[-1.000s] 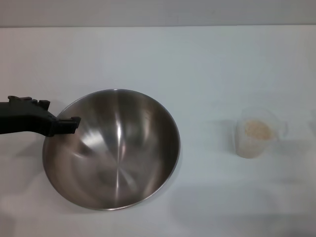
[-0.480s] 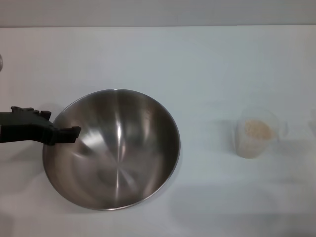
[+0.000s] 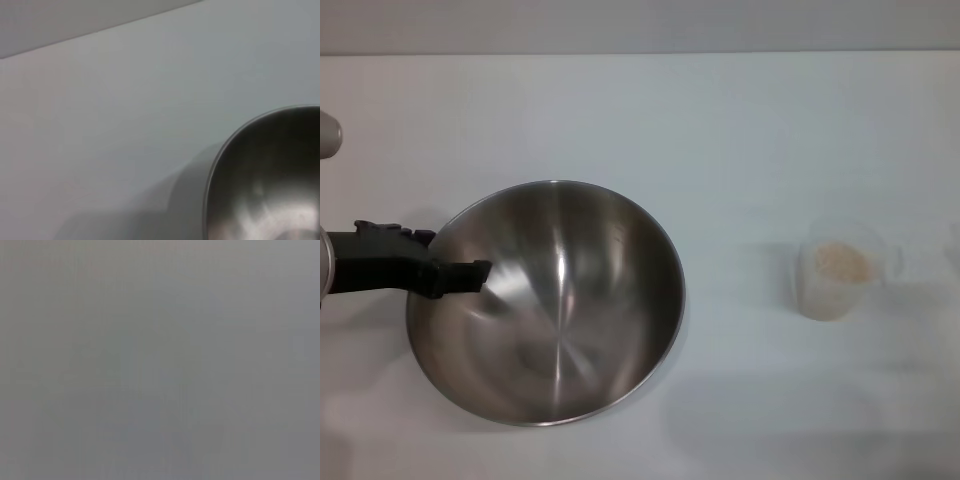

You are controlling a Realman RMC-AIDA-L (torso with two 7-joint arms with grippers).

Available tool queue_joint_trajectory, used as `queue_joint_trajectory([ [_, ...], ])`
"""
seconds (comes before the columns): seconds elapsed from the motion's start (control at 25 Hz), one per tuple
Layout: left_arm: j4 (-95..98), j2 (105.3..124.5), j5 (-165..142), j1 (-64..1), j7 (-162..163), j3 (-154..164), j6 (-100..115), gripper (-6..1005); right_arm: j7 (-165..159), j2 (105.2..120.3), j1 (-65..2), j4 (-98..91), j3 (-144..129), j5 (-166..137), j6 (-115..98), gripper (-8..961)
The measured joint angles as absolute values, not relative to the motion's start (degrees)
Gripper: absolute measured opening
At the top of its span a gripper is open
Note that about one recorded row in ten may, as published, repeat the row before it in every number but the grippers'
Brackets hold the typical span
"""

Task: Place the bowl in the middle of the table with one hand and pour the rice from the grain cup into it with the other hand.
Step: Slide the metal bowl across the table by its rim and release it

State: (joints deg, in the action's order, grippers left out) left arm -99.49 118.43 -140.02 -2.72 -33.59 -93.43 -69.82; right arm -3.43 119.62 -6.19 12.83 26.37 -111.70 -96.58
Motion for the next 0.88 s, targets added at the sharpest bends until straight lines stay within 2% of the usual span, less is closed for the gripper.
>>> queue_joint_trajectory([
  [0.28,-98.9,118.25,-140.0,-3.6,-33.8,-93.6,-69.9,767,-3.4,119.61,-6.2,12.8,26.4,-111.7,-96.6,839],
  [0.6,-97.9,118.22,-139.9,-4.5,-34.1,-93.8,-70.1,501,-3.4,119.61,-6.2,12.8,26.4,-111.7,-96.6,839],
  [0.88,-97.9,118.21,-139.7,-4.7,-34.2,-93.8,-70.7,199,-3.4,119.62,-6.1,12.8,26.4,-111.7,-96.8,839],
])
